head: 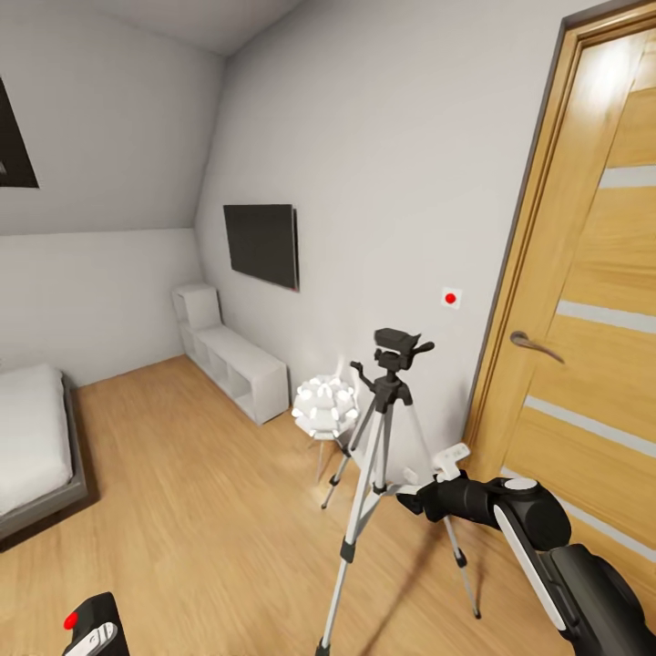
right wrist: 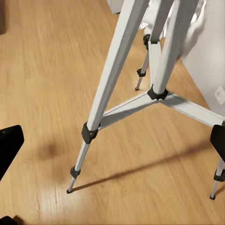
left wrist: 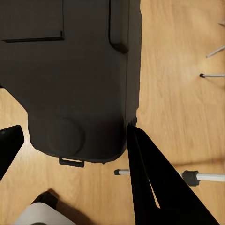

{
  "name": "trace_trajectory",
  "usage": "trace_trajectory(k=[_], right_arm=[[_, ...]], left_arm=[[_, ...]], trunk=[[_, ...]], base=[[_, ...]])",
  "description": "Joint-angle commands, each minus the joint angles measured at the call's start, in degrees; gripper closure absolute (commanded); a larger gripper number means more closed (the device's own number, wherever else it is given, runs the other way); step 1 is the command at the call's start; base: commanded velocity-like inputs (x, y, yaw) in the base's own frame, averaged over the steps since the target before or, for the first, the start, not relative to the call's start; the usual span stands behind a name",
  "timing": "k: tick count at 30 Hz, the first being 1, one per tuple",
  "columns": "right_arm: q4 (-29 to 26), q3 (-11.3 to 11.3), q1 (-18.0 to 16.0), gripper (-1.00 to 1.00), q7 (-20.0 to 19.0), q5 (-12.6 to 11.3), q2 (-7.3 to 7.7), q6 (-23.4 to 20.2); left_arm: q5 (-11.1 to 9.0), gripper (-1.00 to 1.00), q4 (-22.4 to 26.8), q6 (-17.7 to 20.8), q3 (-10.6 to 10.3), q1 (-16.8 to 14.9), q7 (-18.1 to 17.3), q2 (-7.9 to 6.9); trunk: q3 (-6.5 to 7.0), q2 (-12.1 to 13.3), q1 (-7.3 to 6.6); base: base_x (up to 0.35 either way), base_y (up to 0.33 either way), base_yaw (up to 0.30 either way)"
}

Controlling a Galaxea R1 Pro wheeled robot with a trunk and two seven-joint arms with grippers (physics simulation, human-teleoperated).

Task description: Attach the digital camera to the camera tripod in the bedroom.

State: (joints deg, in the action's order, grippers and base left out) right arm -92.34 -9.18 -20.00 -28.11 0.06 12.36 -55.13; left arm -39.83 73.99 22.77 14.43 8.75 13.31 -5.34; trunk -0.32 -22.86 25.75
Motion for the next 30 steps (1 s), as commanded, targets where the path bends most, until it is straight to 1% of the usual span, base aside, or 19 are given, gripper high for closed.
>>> trace_trajectory(k=[1, 5, 12, 15, 21, 30], right_arm=[[0.0, -0.1, 0.0, -1.0, -0.1, 0.0, 0.04, -0.2], [0.0, -0.1, 0.0, -1.0, -0.1, 0.0, 0.01, -0.2], [0.0, -0.1, 0.0, -1.0, -0.1, 0.0, -0.06, -0.1], [0.0, -0.1, 0.0, -1.0, -0.1, 0.0, -0.05, -0.1], [0.0, -0.1, 0.0, -1.0, -0.1, 0.0, -0.05, -0.2], [0.0, -0.1, 0.0, -1.0, -0.1, 0.0, 0.0, -0.1]], left_arm=[[-0.4, 1.0, 0.1, 0.3, 0.0, 0.0, 0.4, -0.02], [-0.4, 1.0, 0.1, 0.3, 0.0, 0.0, 0.4, -0.05], [-0.3, 1.0, 0.1, 0.3, -0.1, 0.0, 0.4, -0.1], [-0.3, 1.0, 0.0, 0.3, -0.1, 0.0, 0.4, -0.11], [-0.4, 1.0, 0.0, 0.3, 0.0, 0.0, 0.4, -0.08], [-0.3, 1.0, -0.1, 0.3, 0.0, 0.0, 0.4, -0.09]], trunk=[[-0.03, -0.1, 0.03], [-0.03, -0.1, 0.03], [-0.03, -0.1, 0.03], [-0.01, -0.1, 0.03], [0.1, -0.1, 0.03], [0.33, -0.1, 0.03]], base=[[0.004, -0.155, 0.021], [0.003, -0.199, 0.015], [0.001, -0.282, 0.004], [0.0, -0.087, 0.063], [0.0, -0.016, 0.181], [0.0, -0.026, 0.251]])
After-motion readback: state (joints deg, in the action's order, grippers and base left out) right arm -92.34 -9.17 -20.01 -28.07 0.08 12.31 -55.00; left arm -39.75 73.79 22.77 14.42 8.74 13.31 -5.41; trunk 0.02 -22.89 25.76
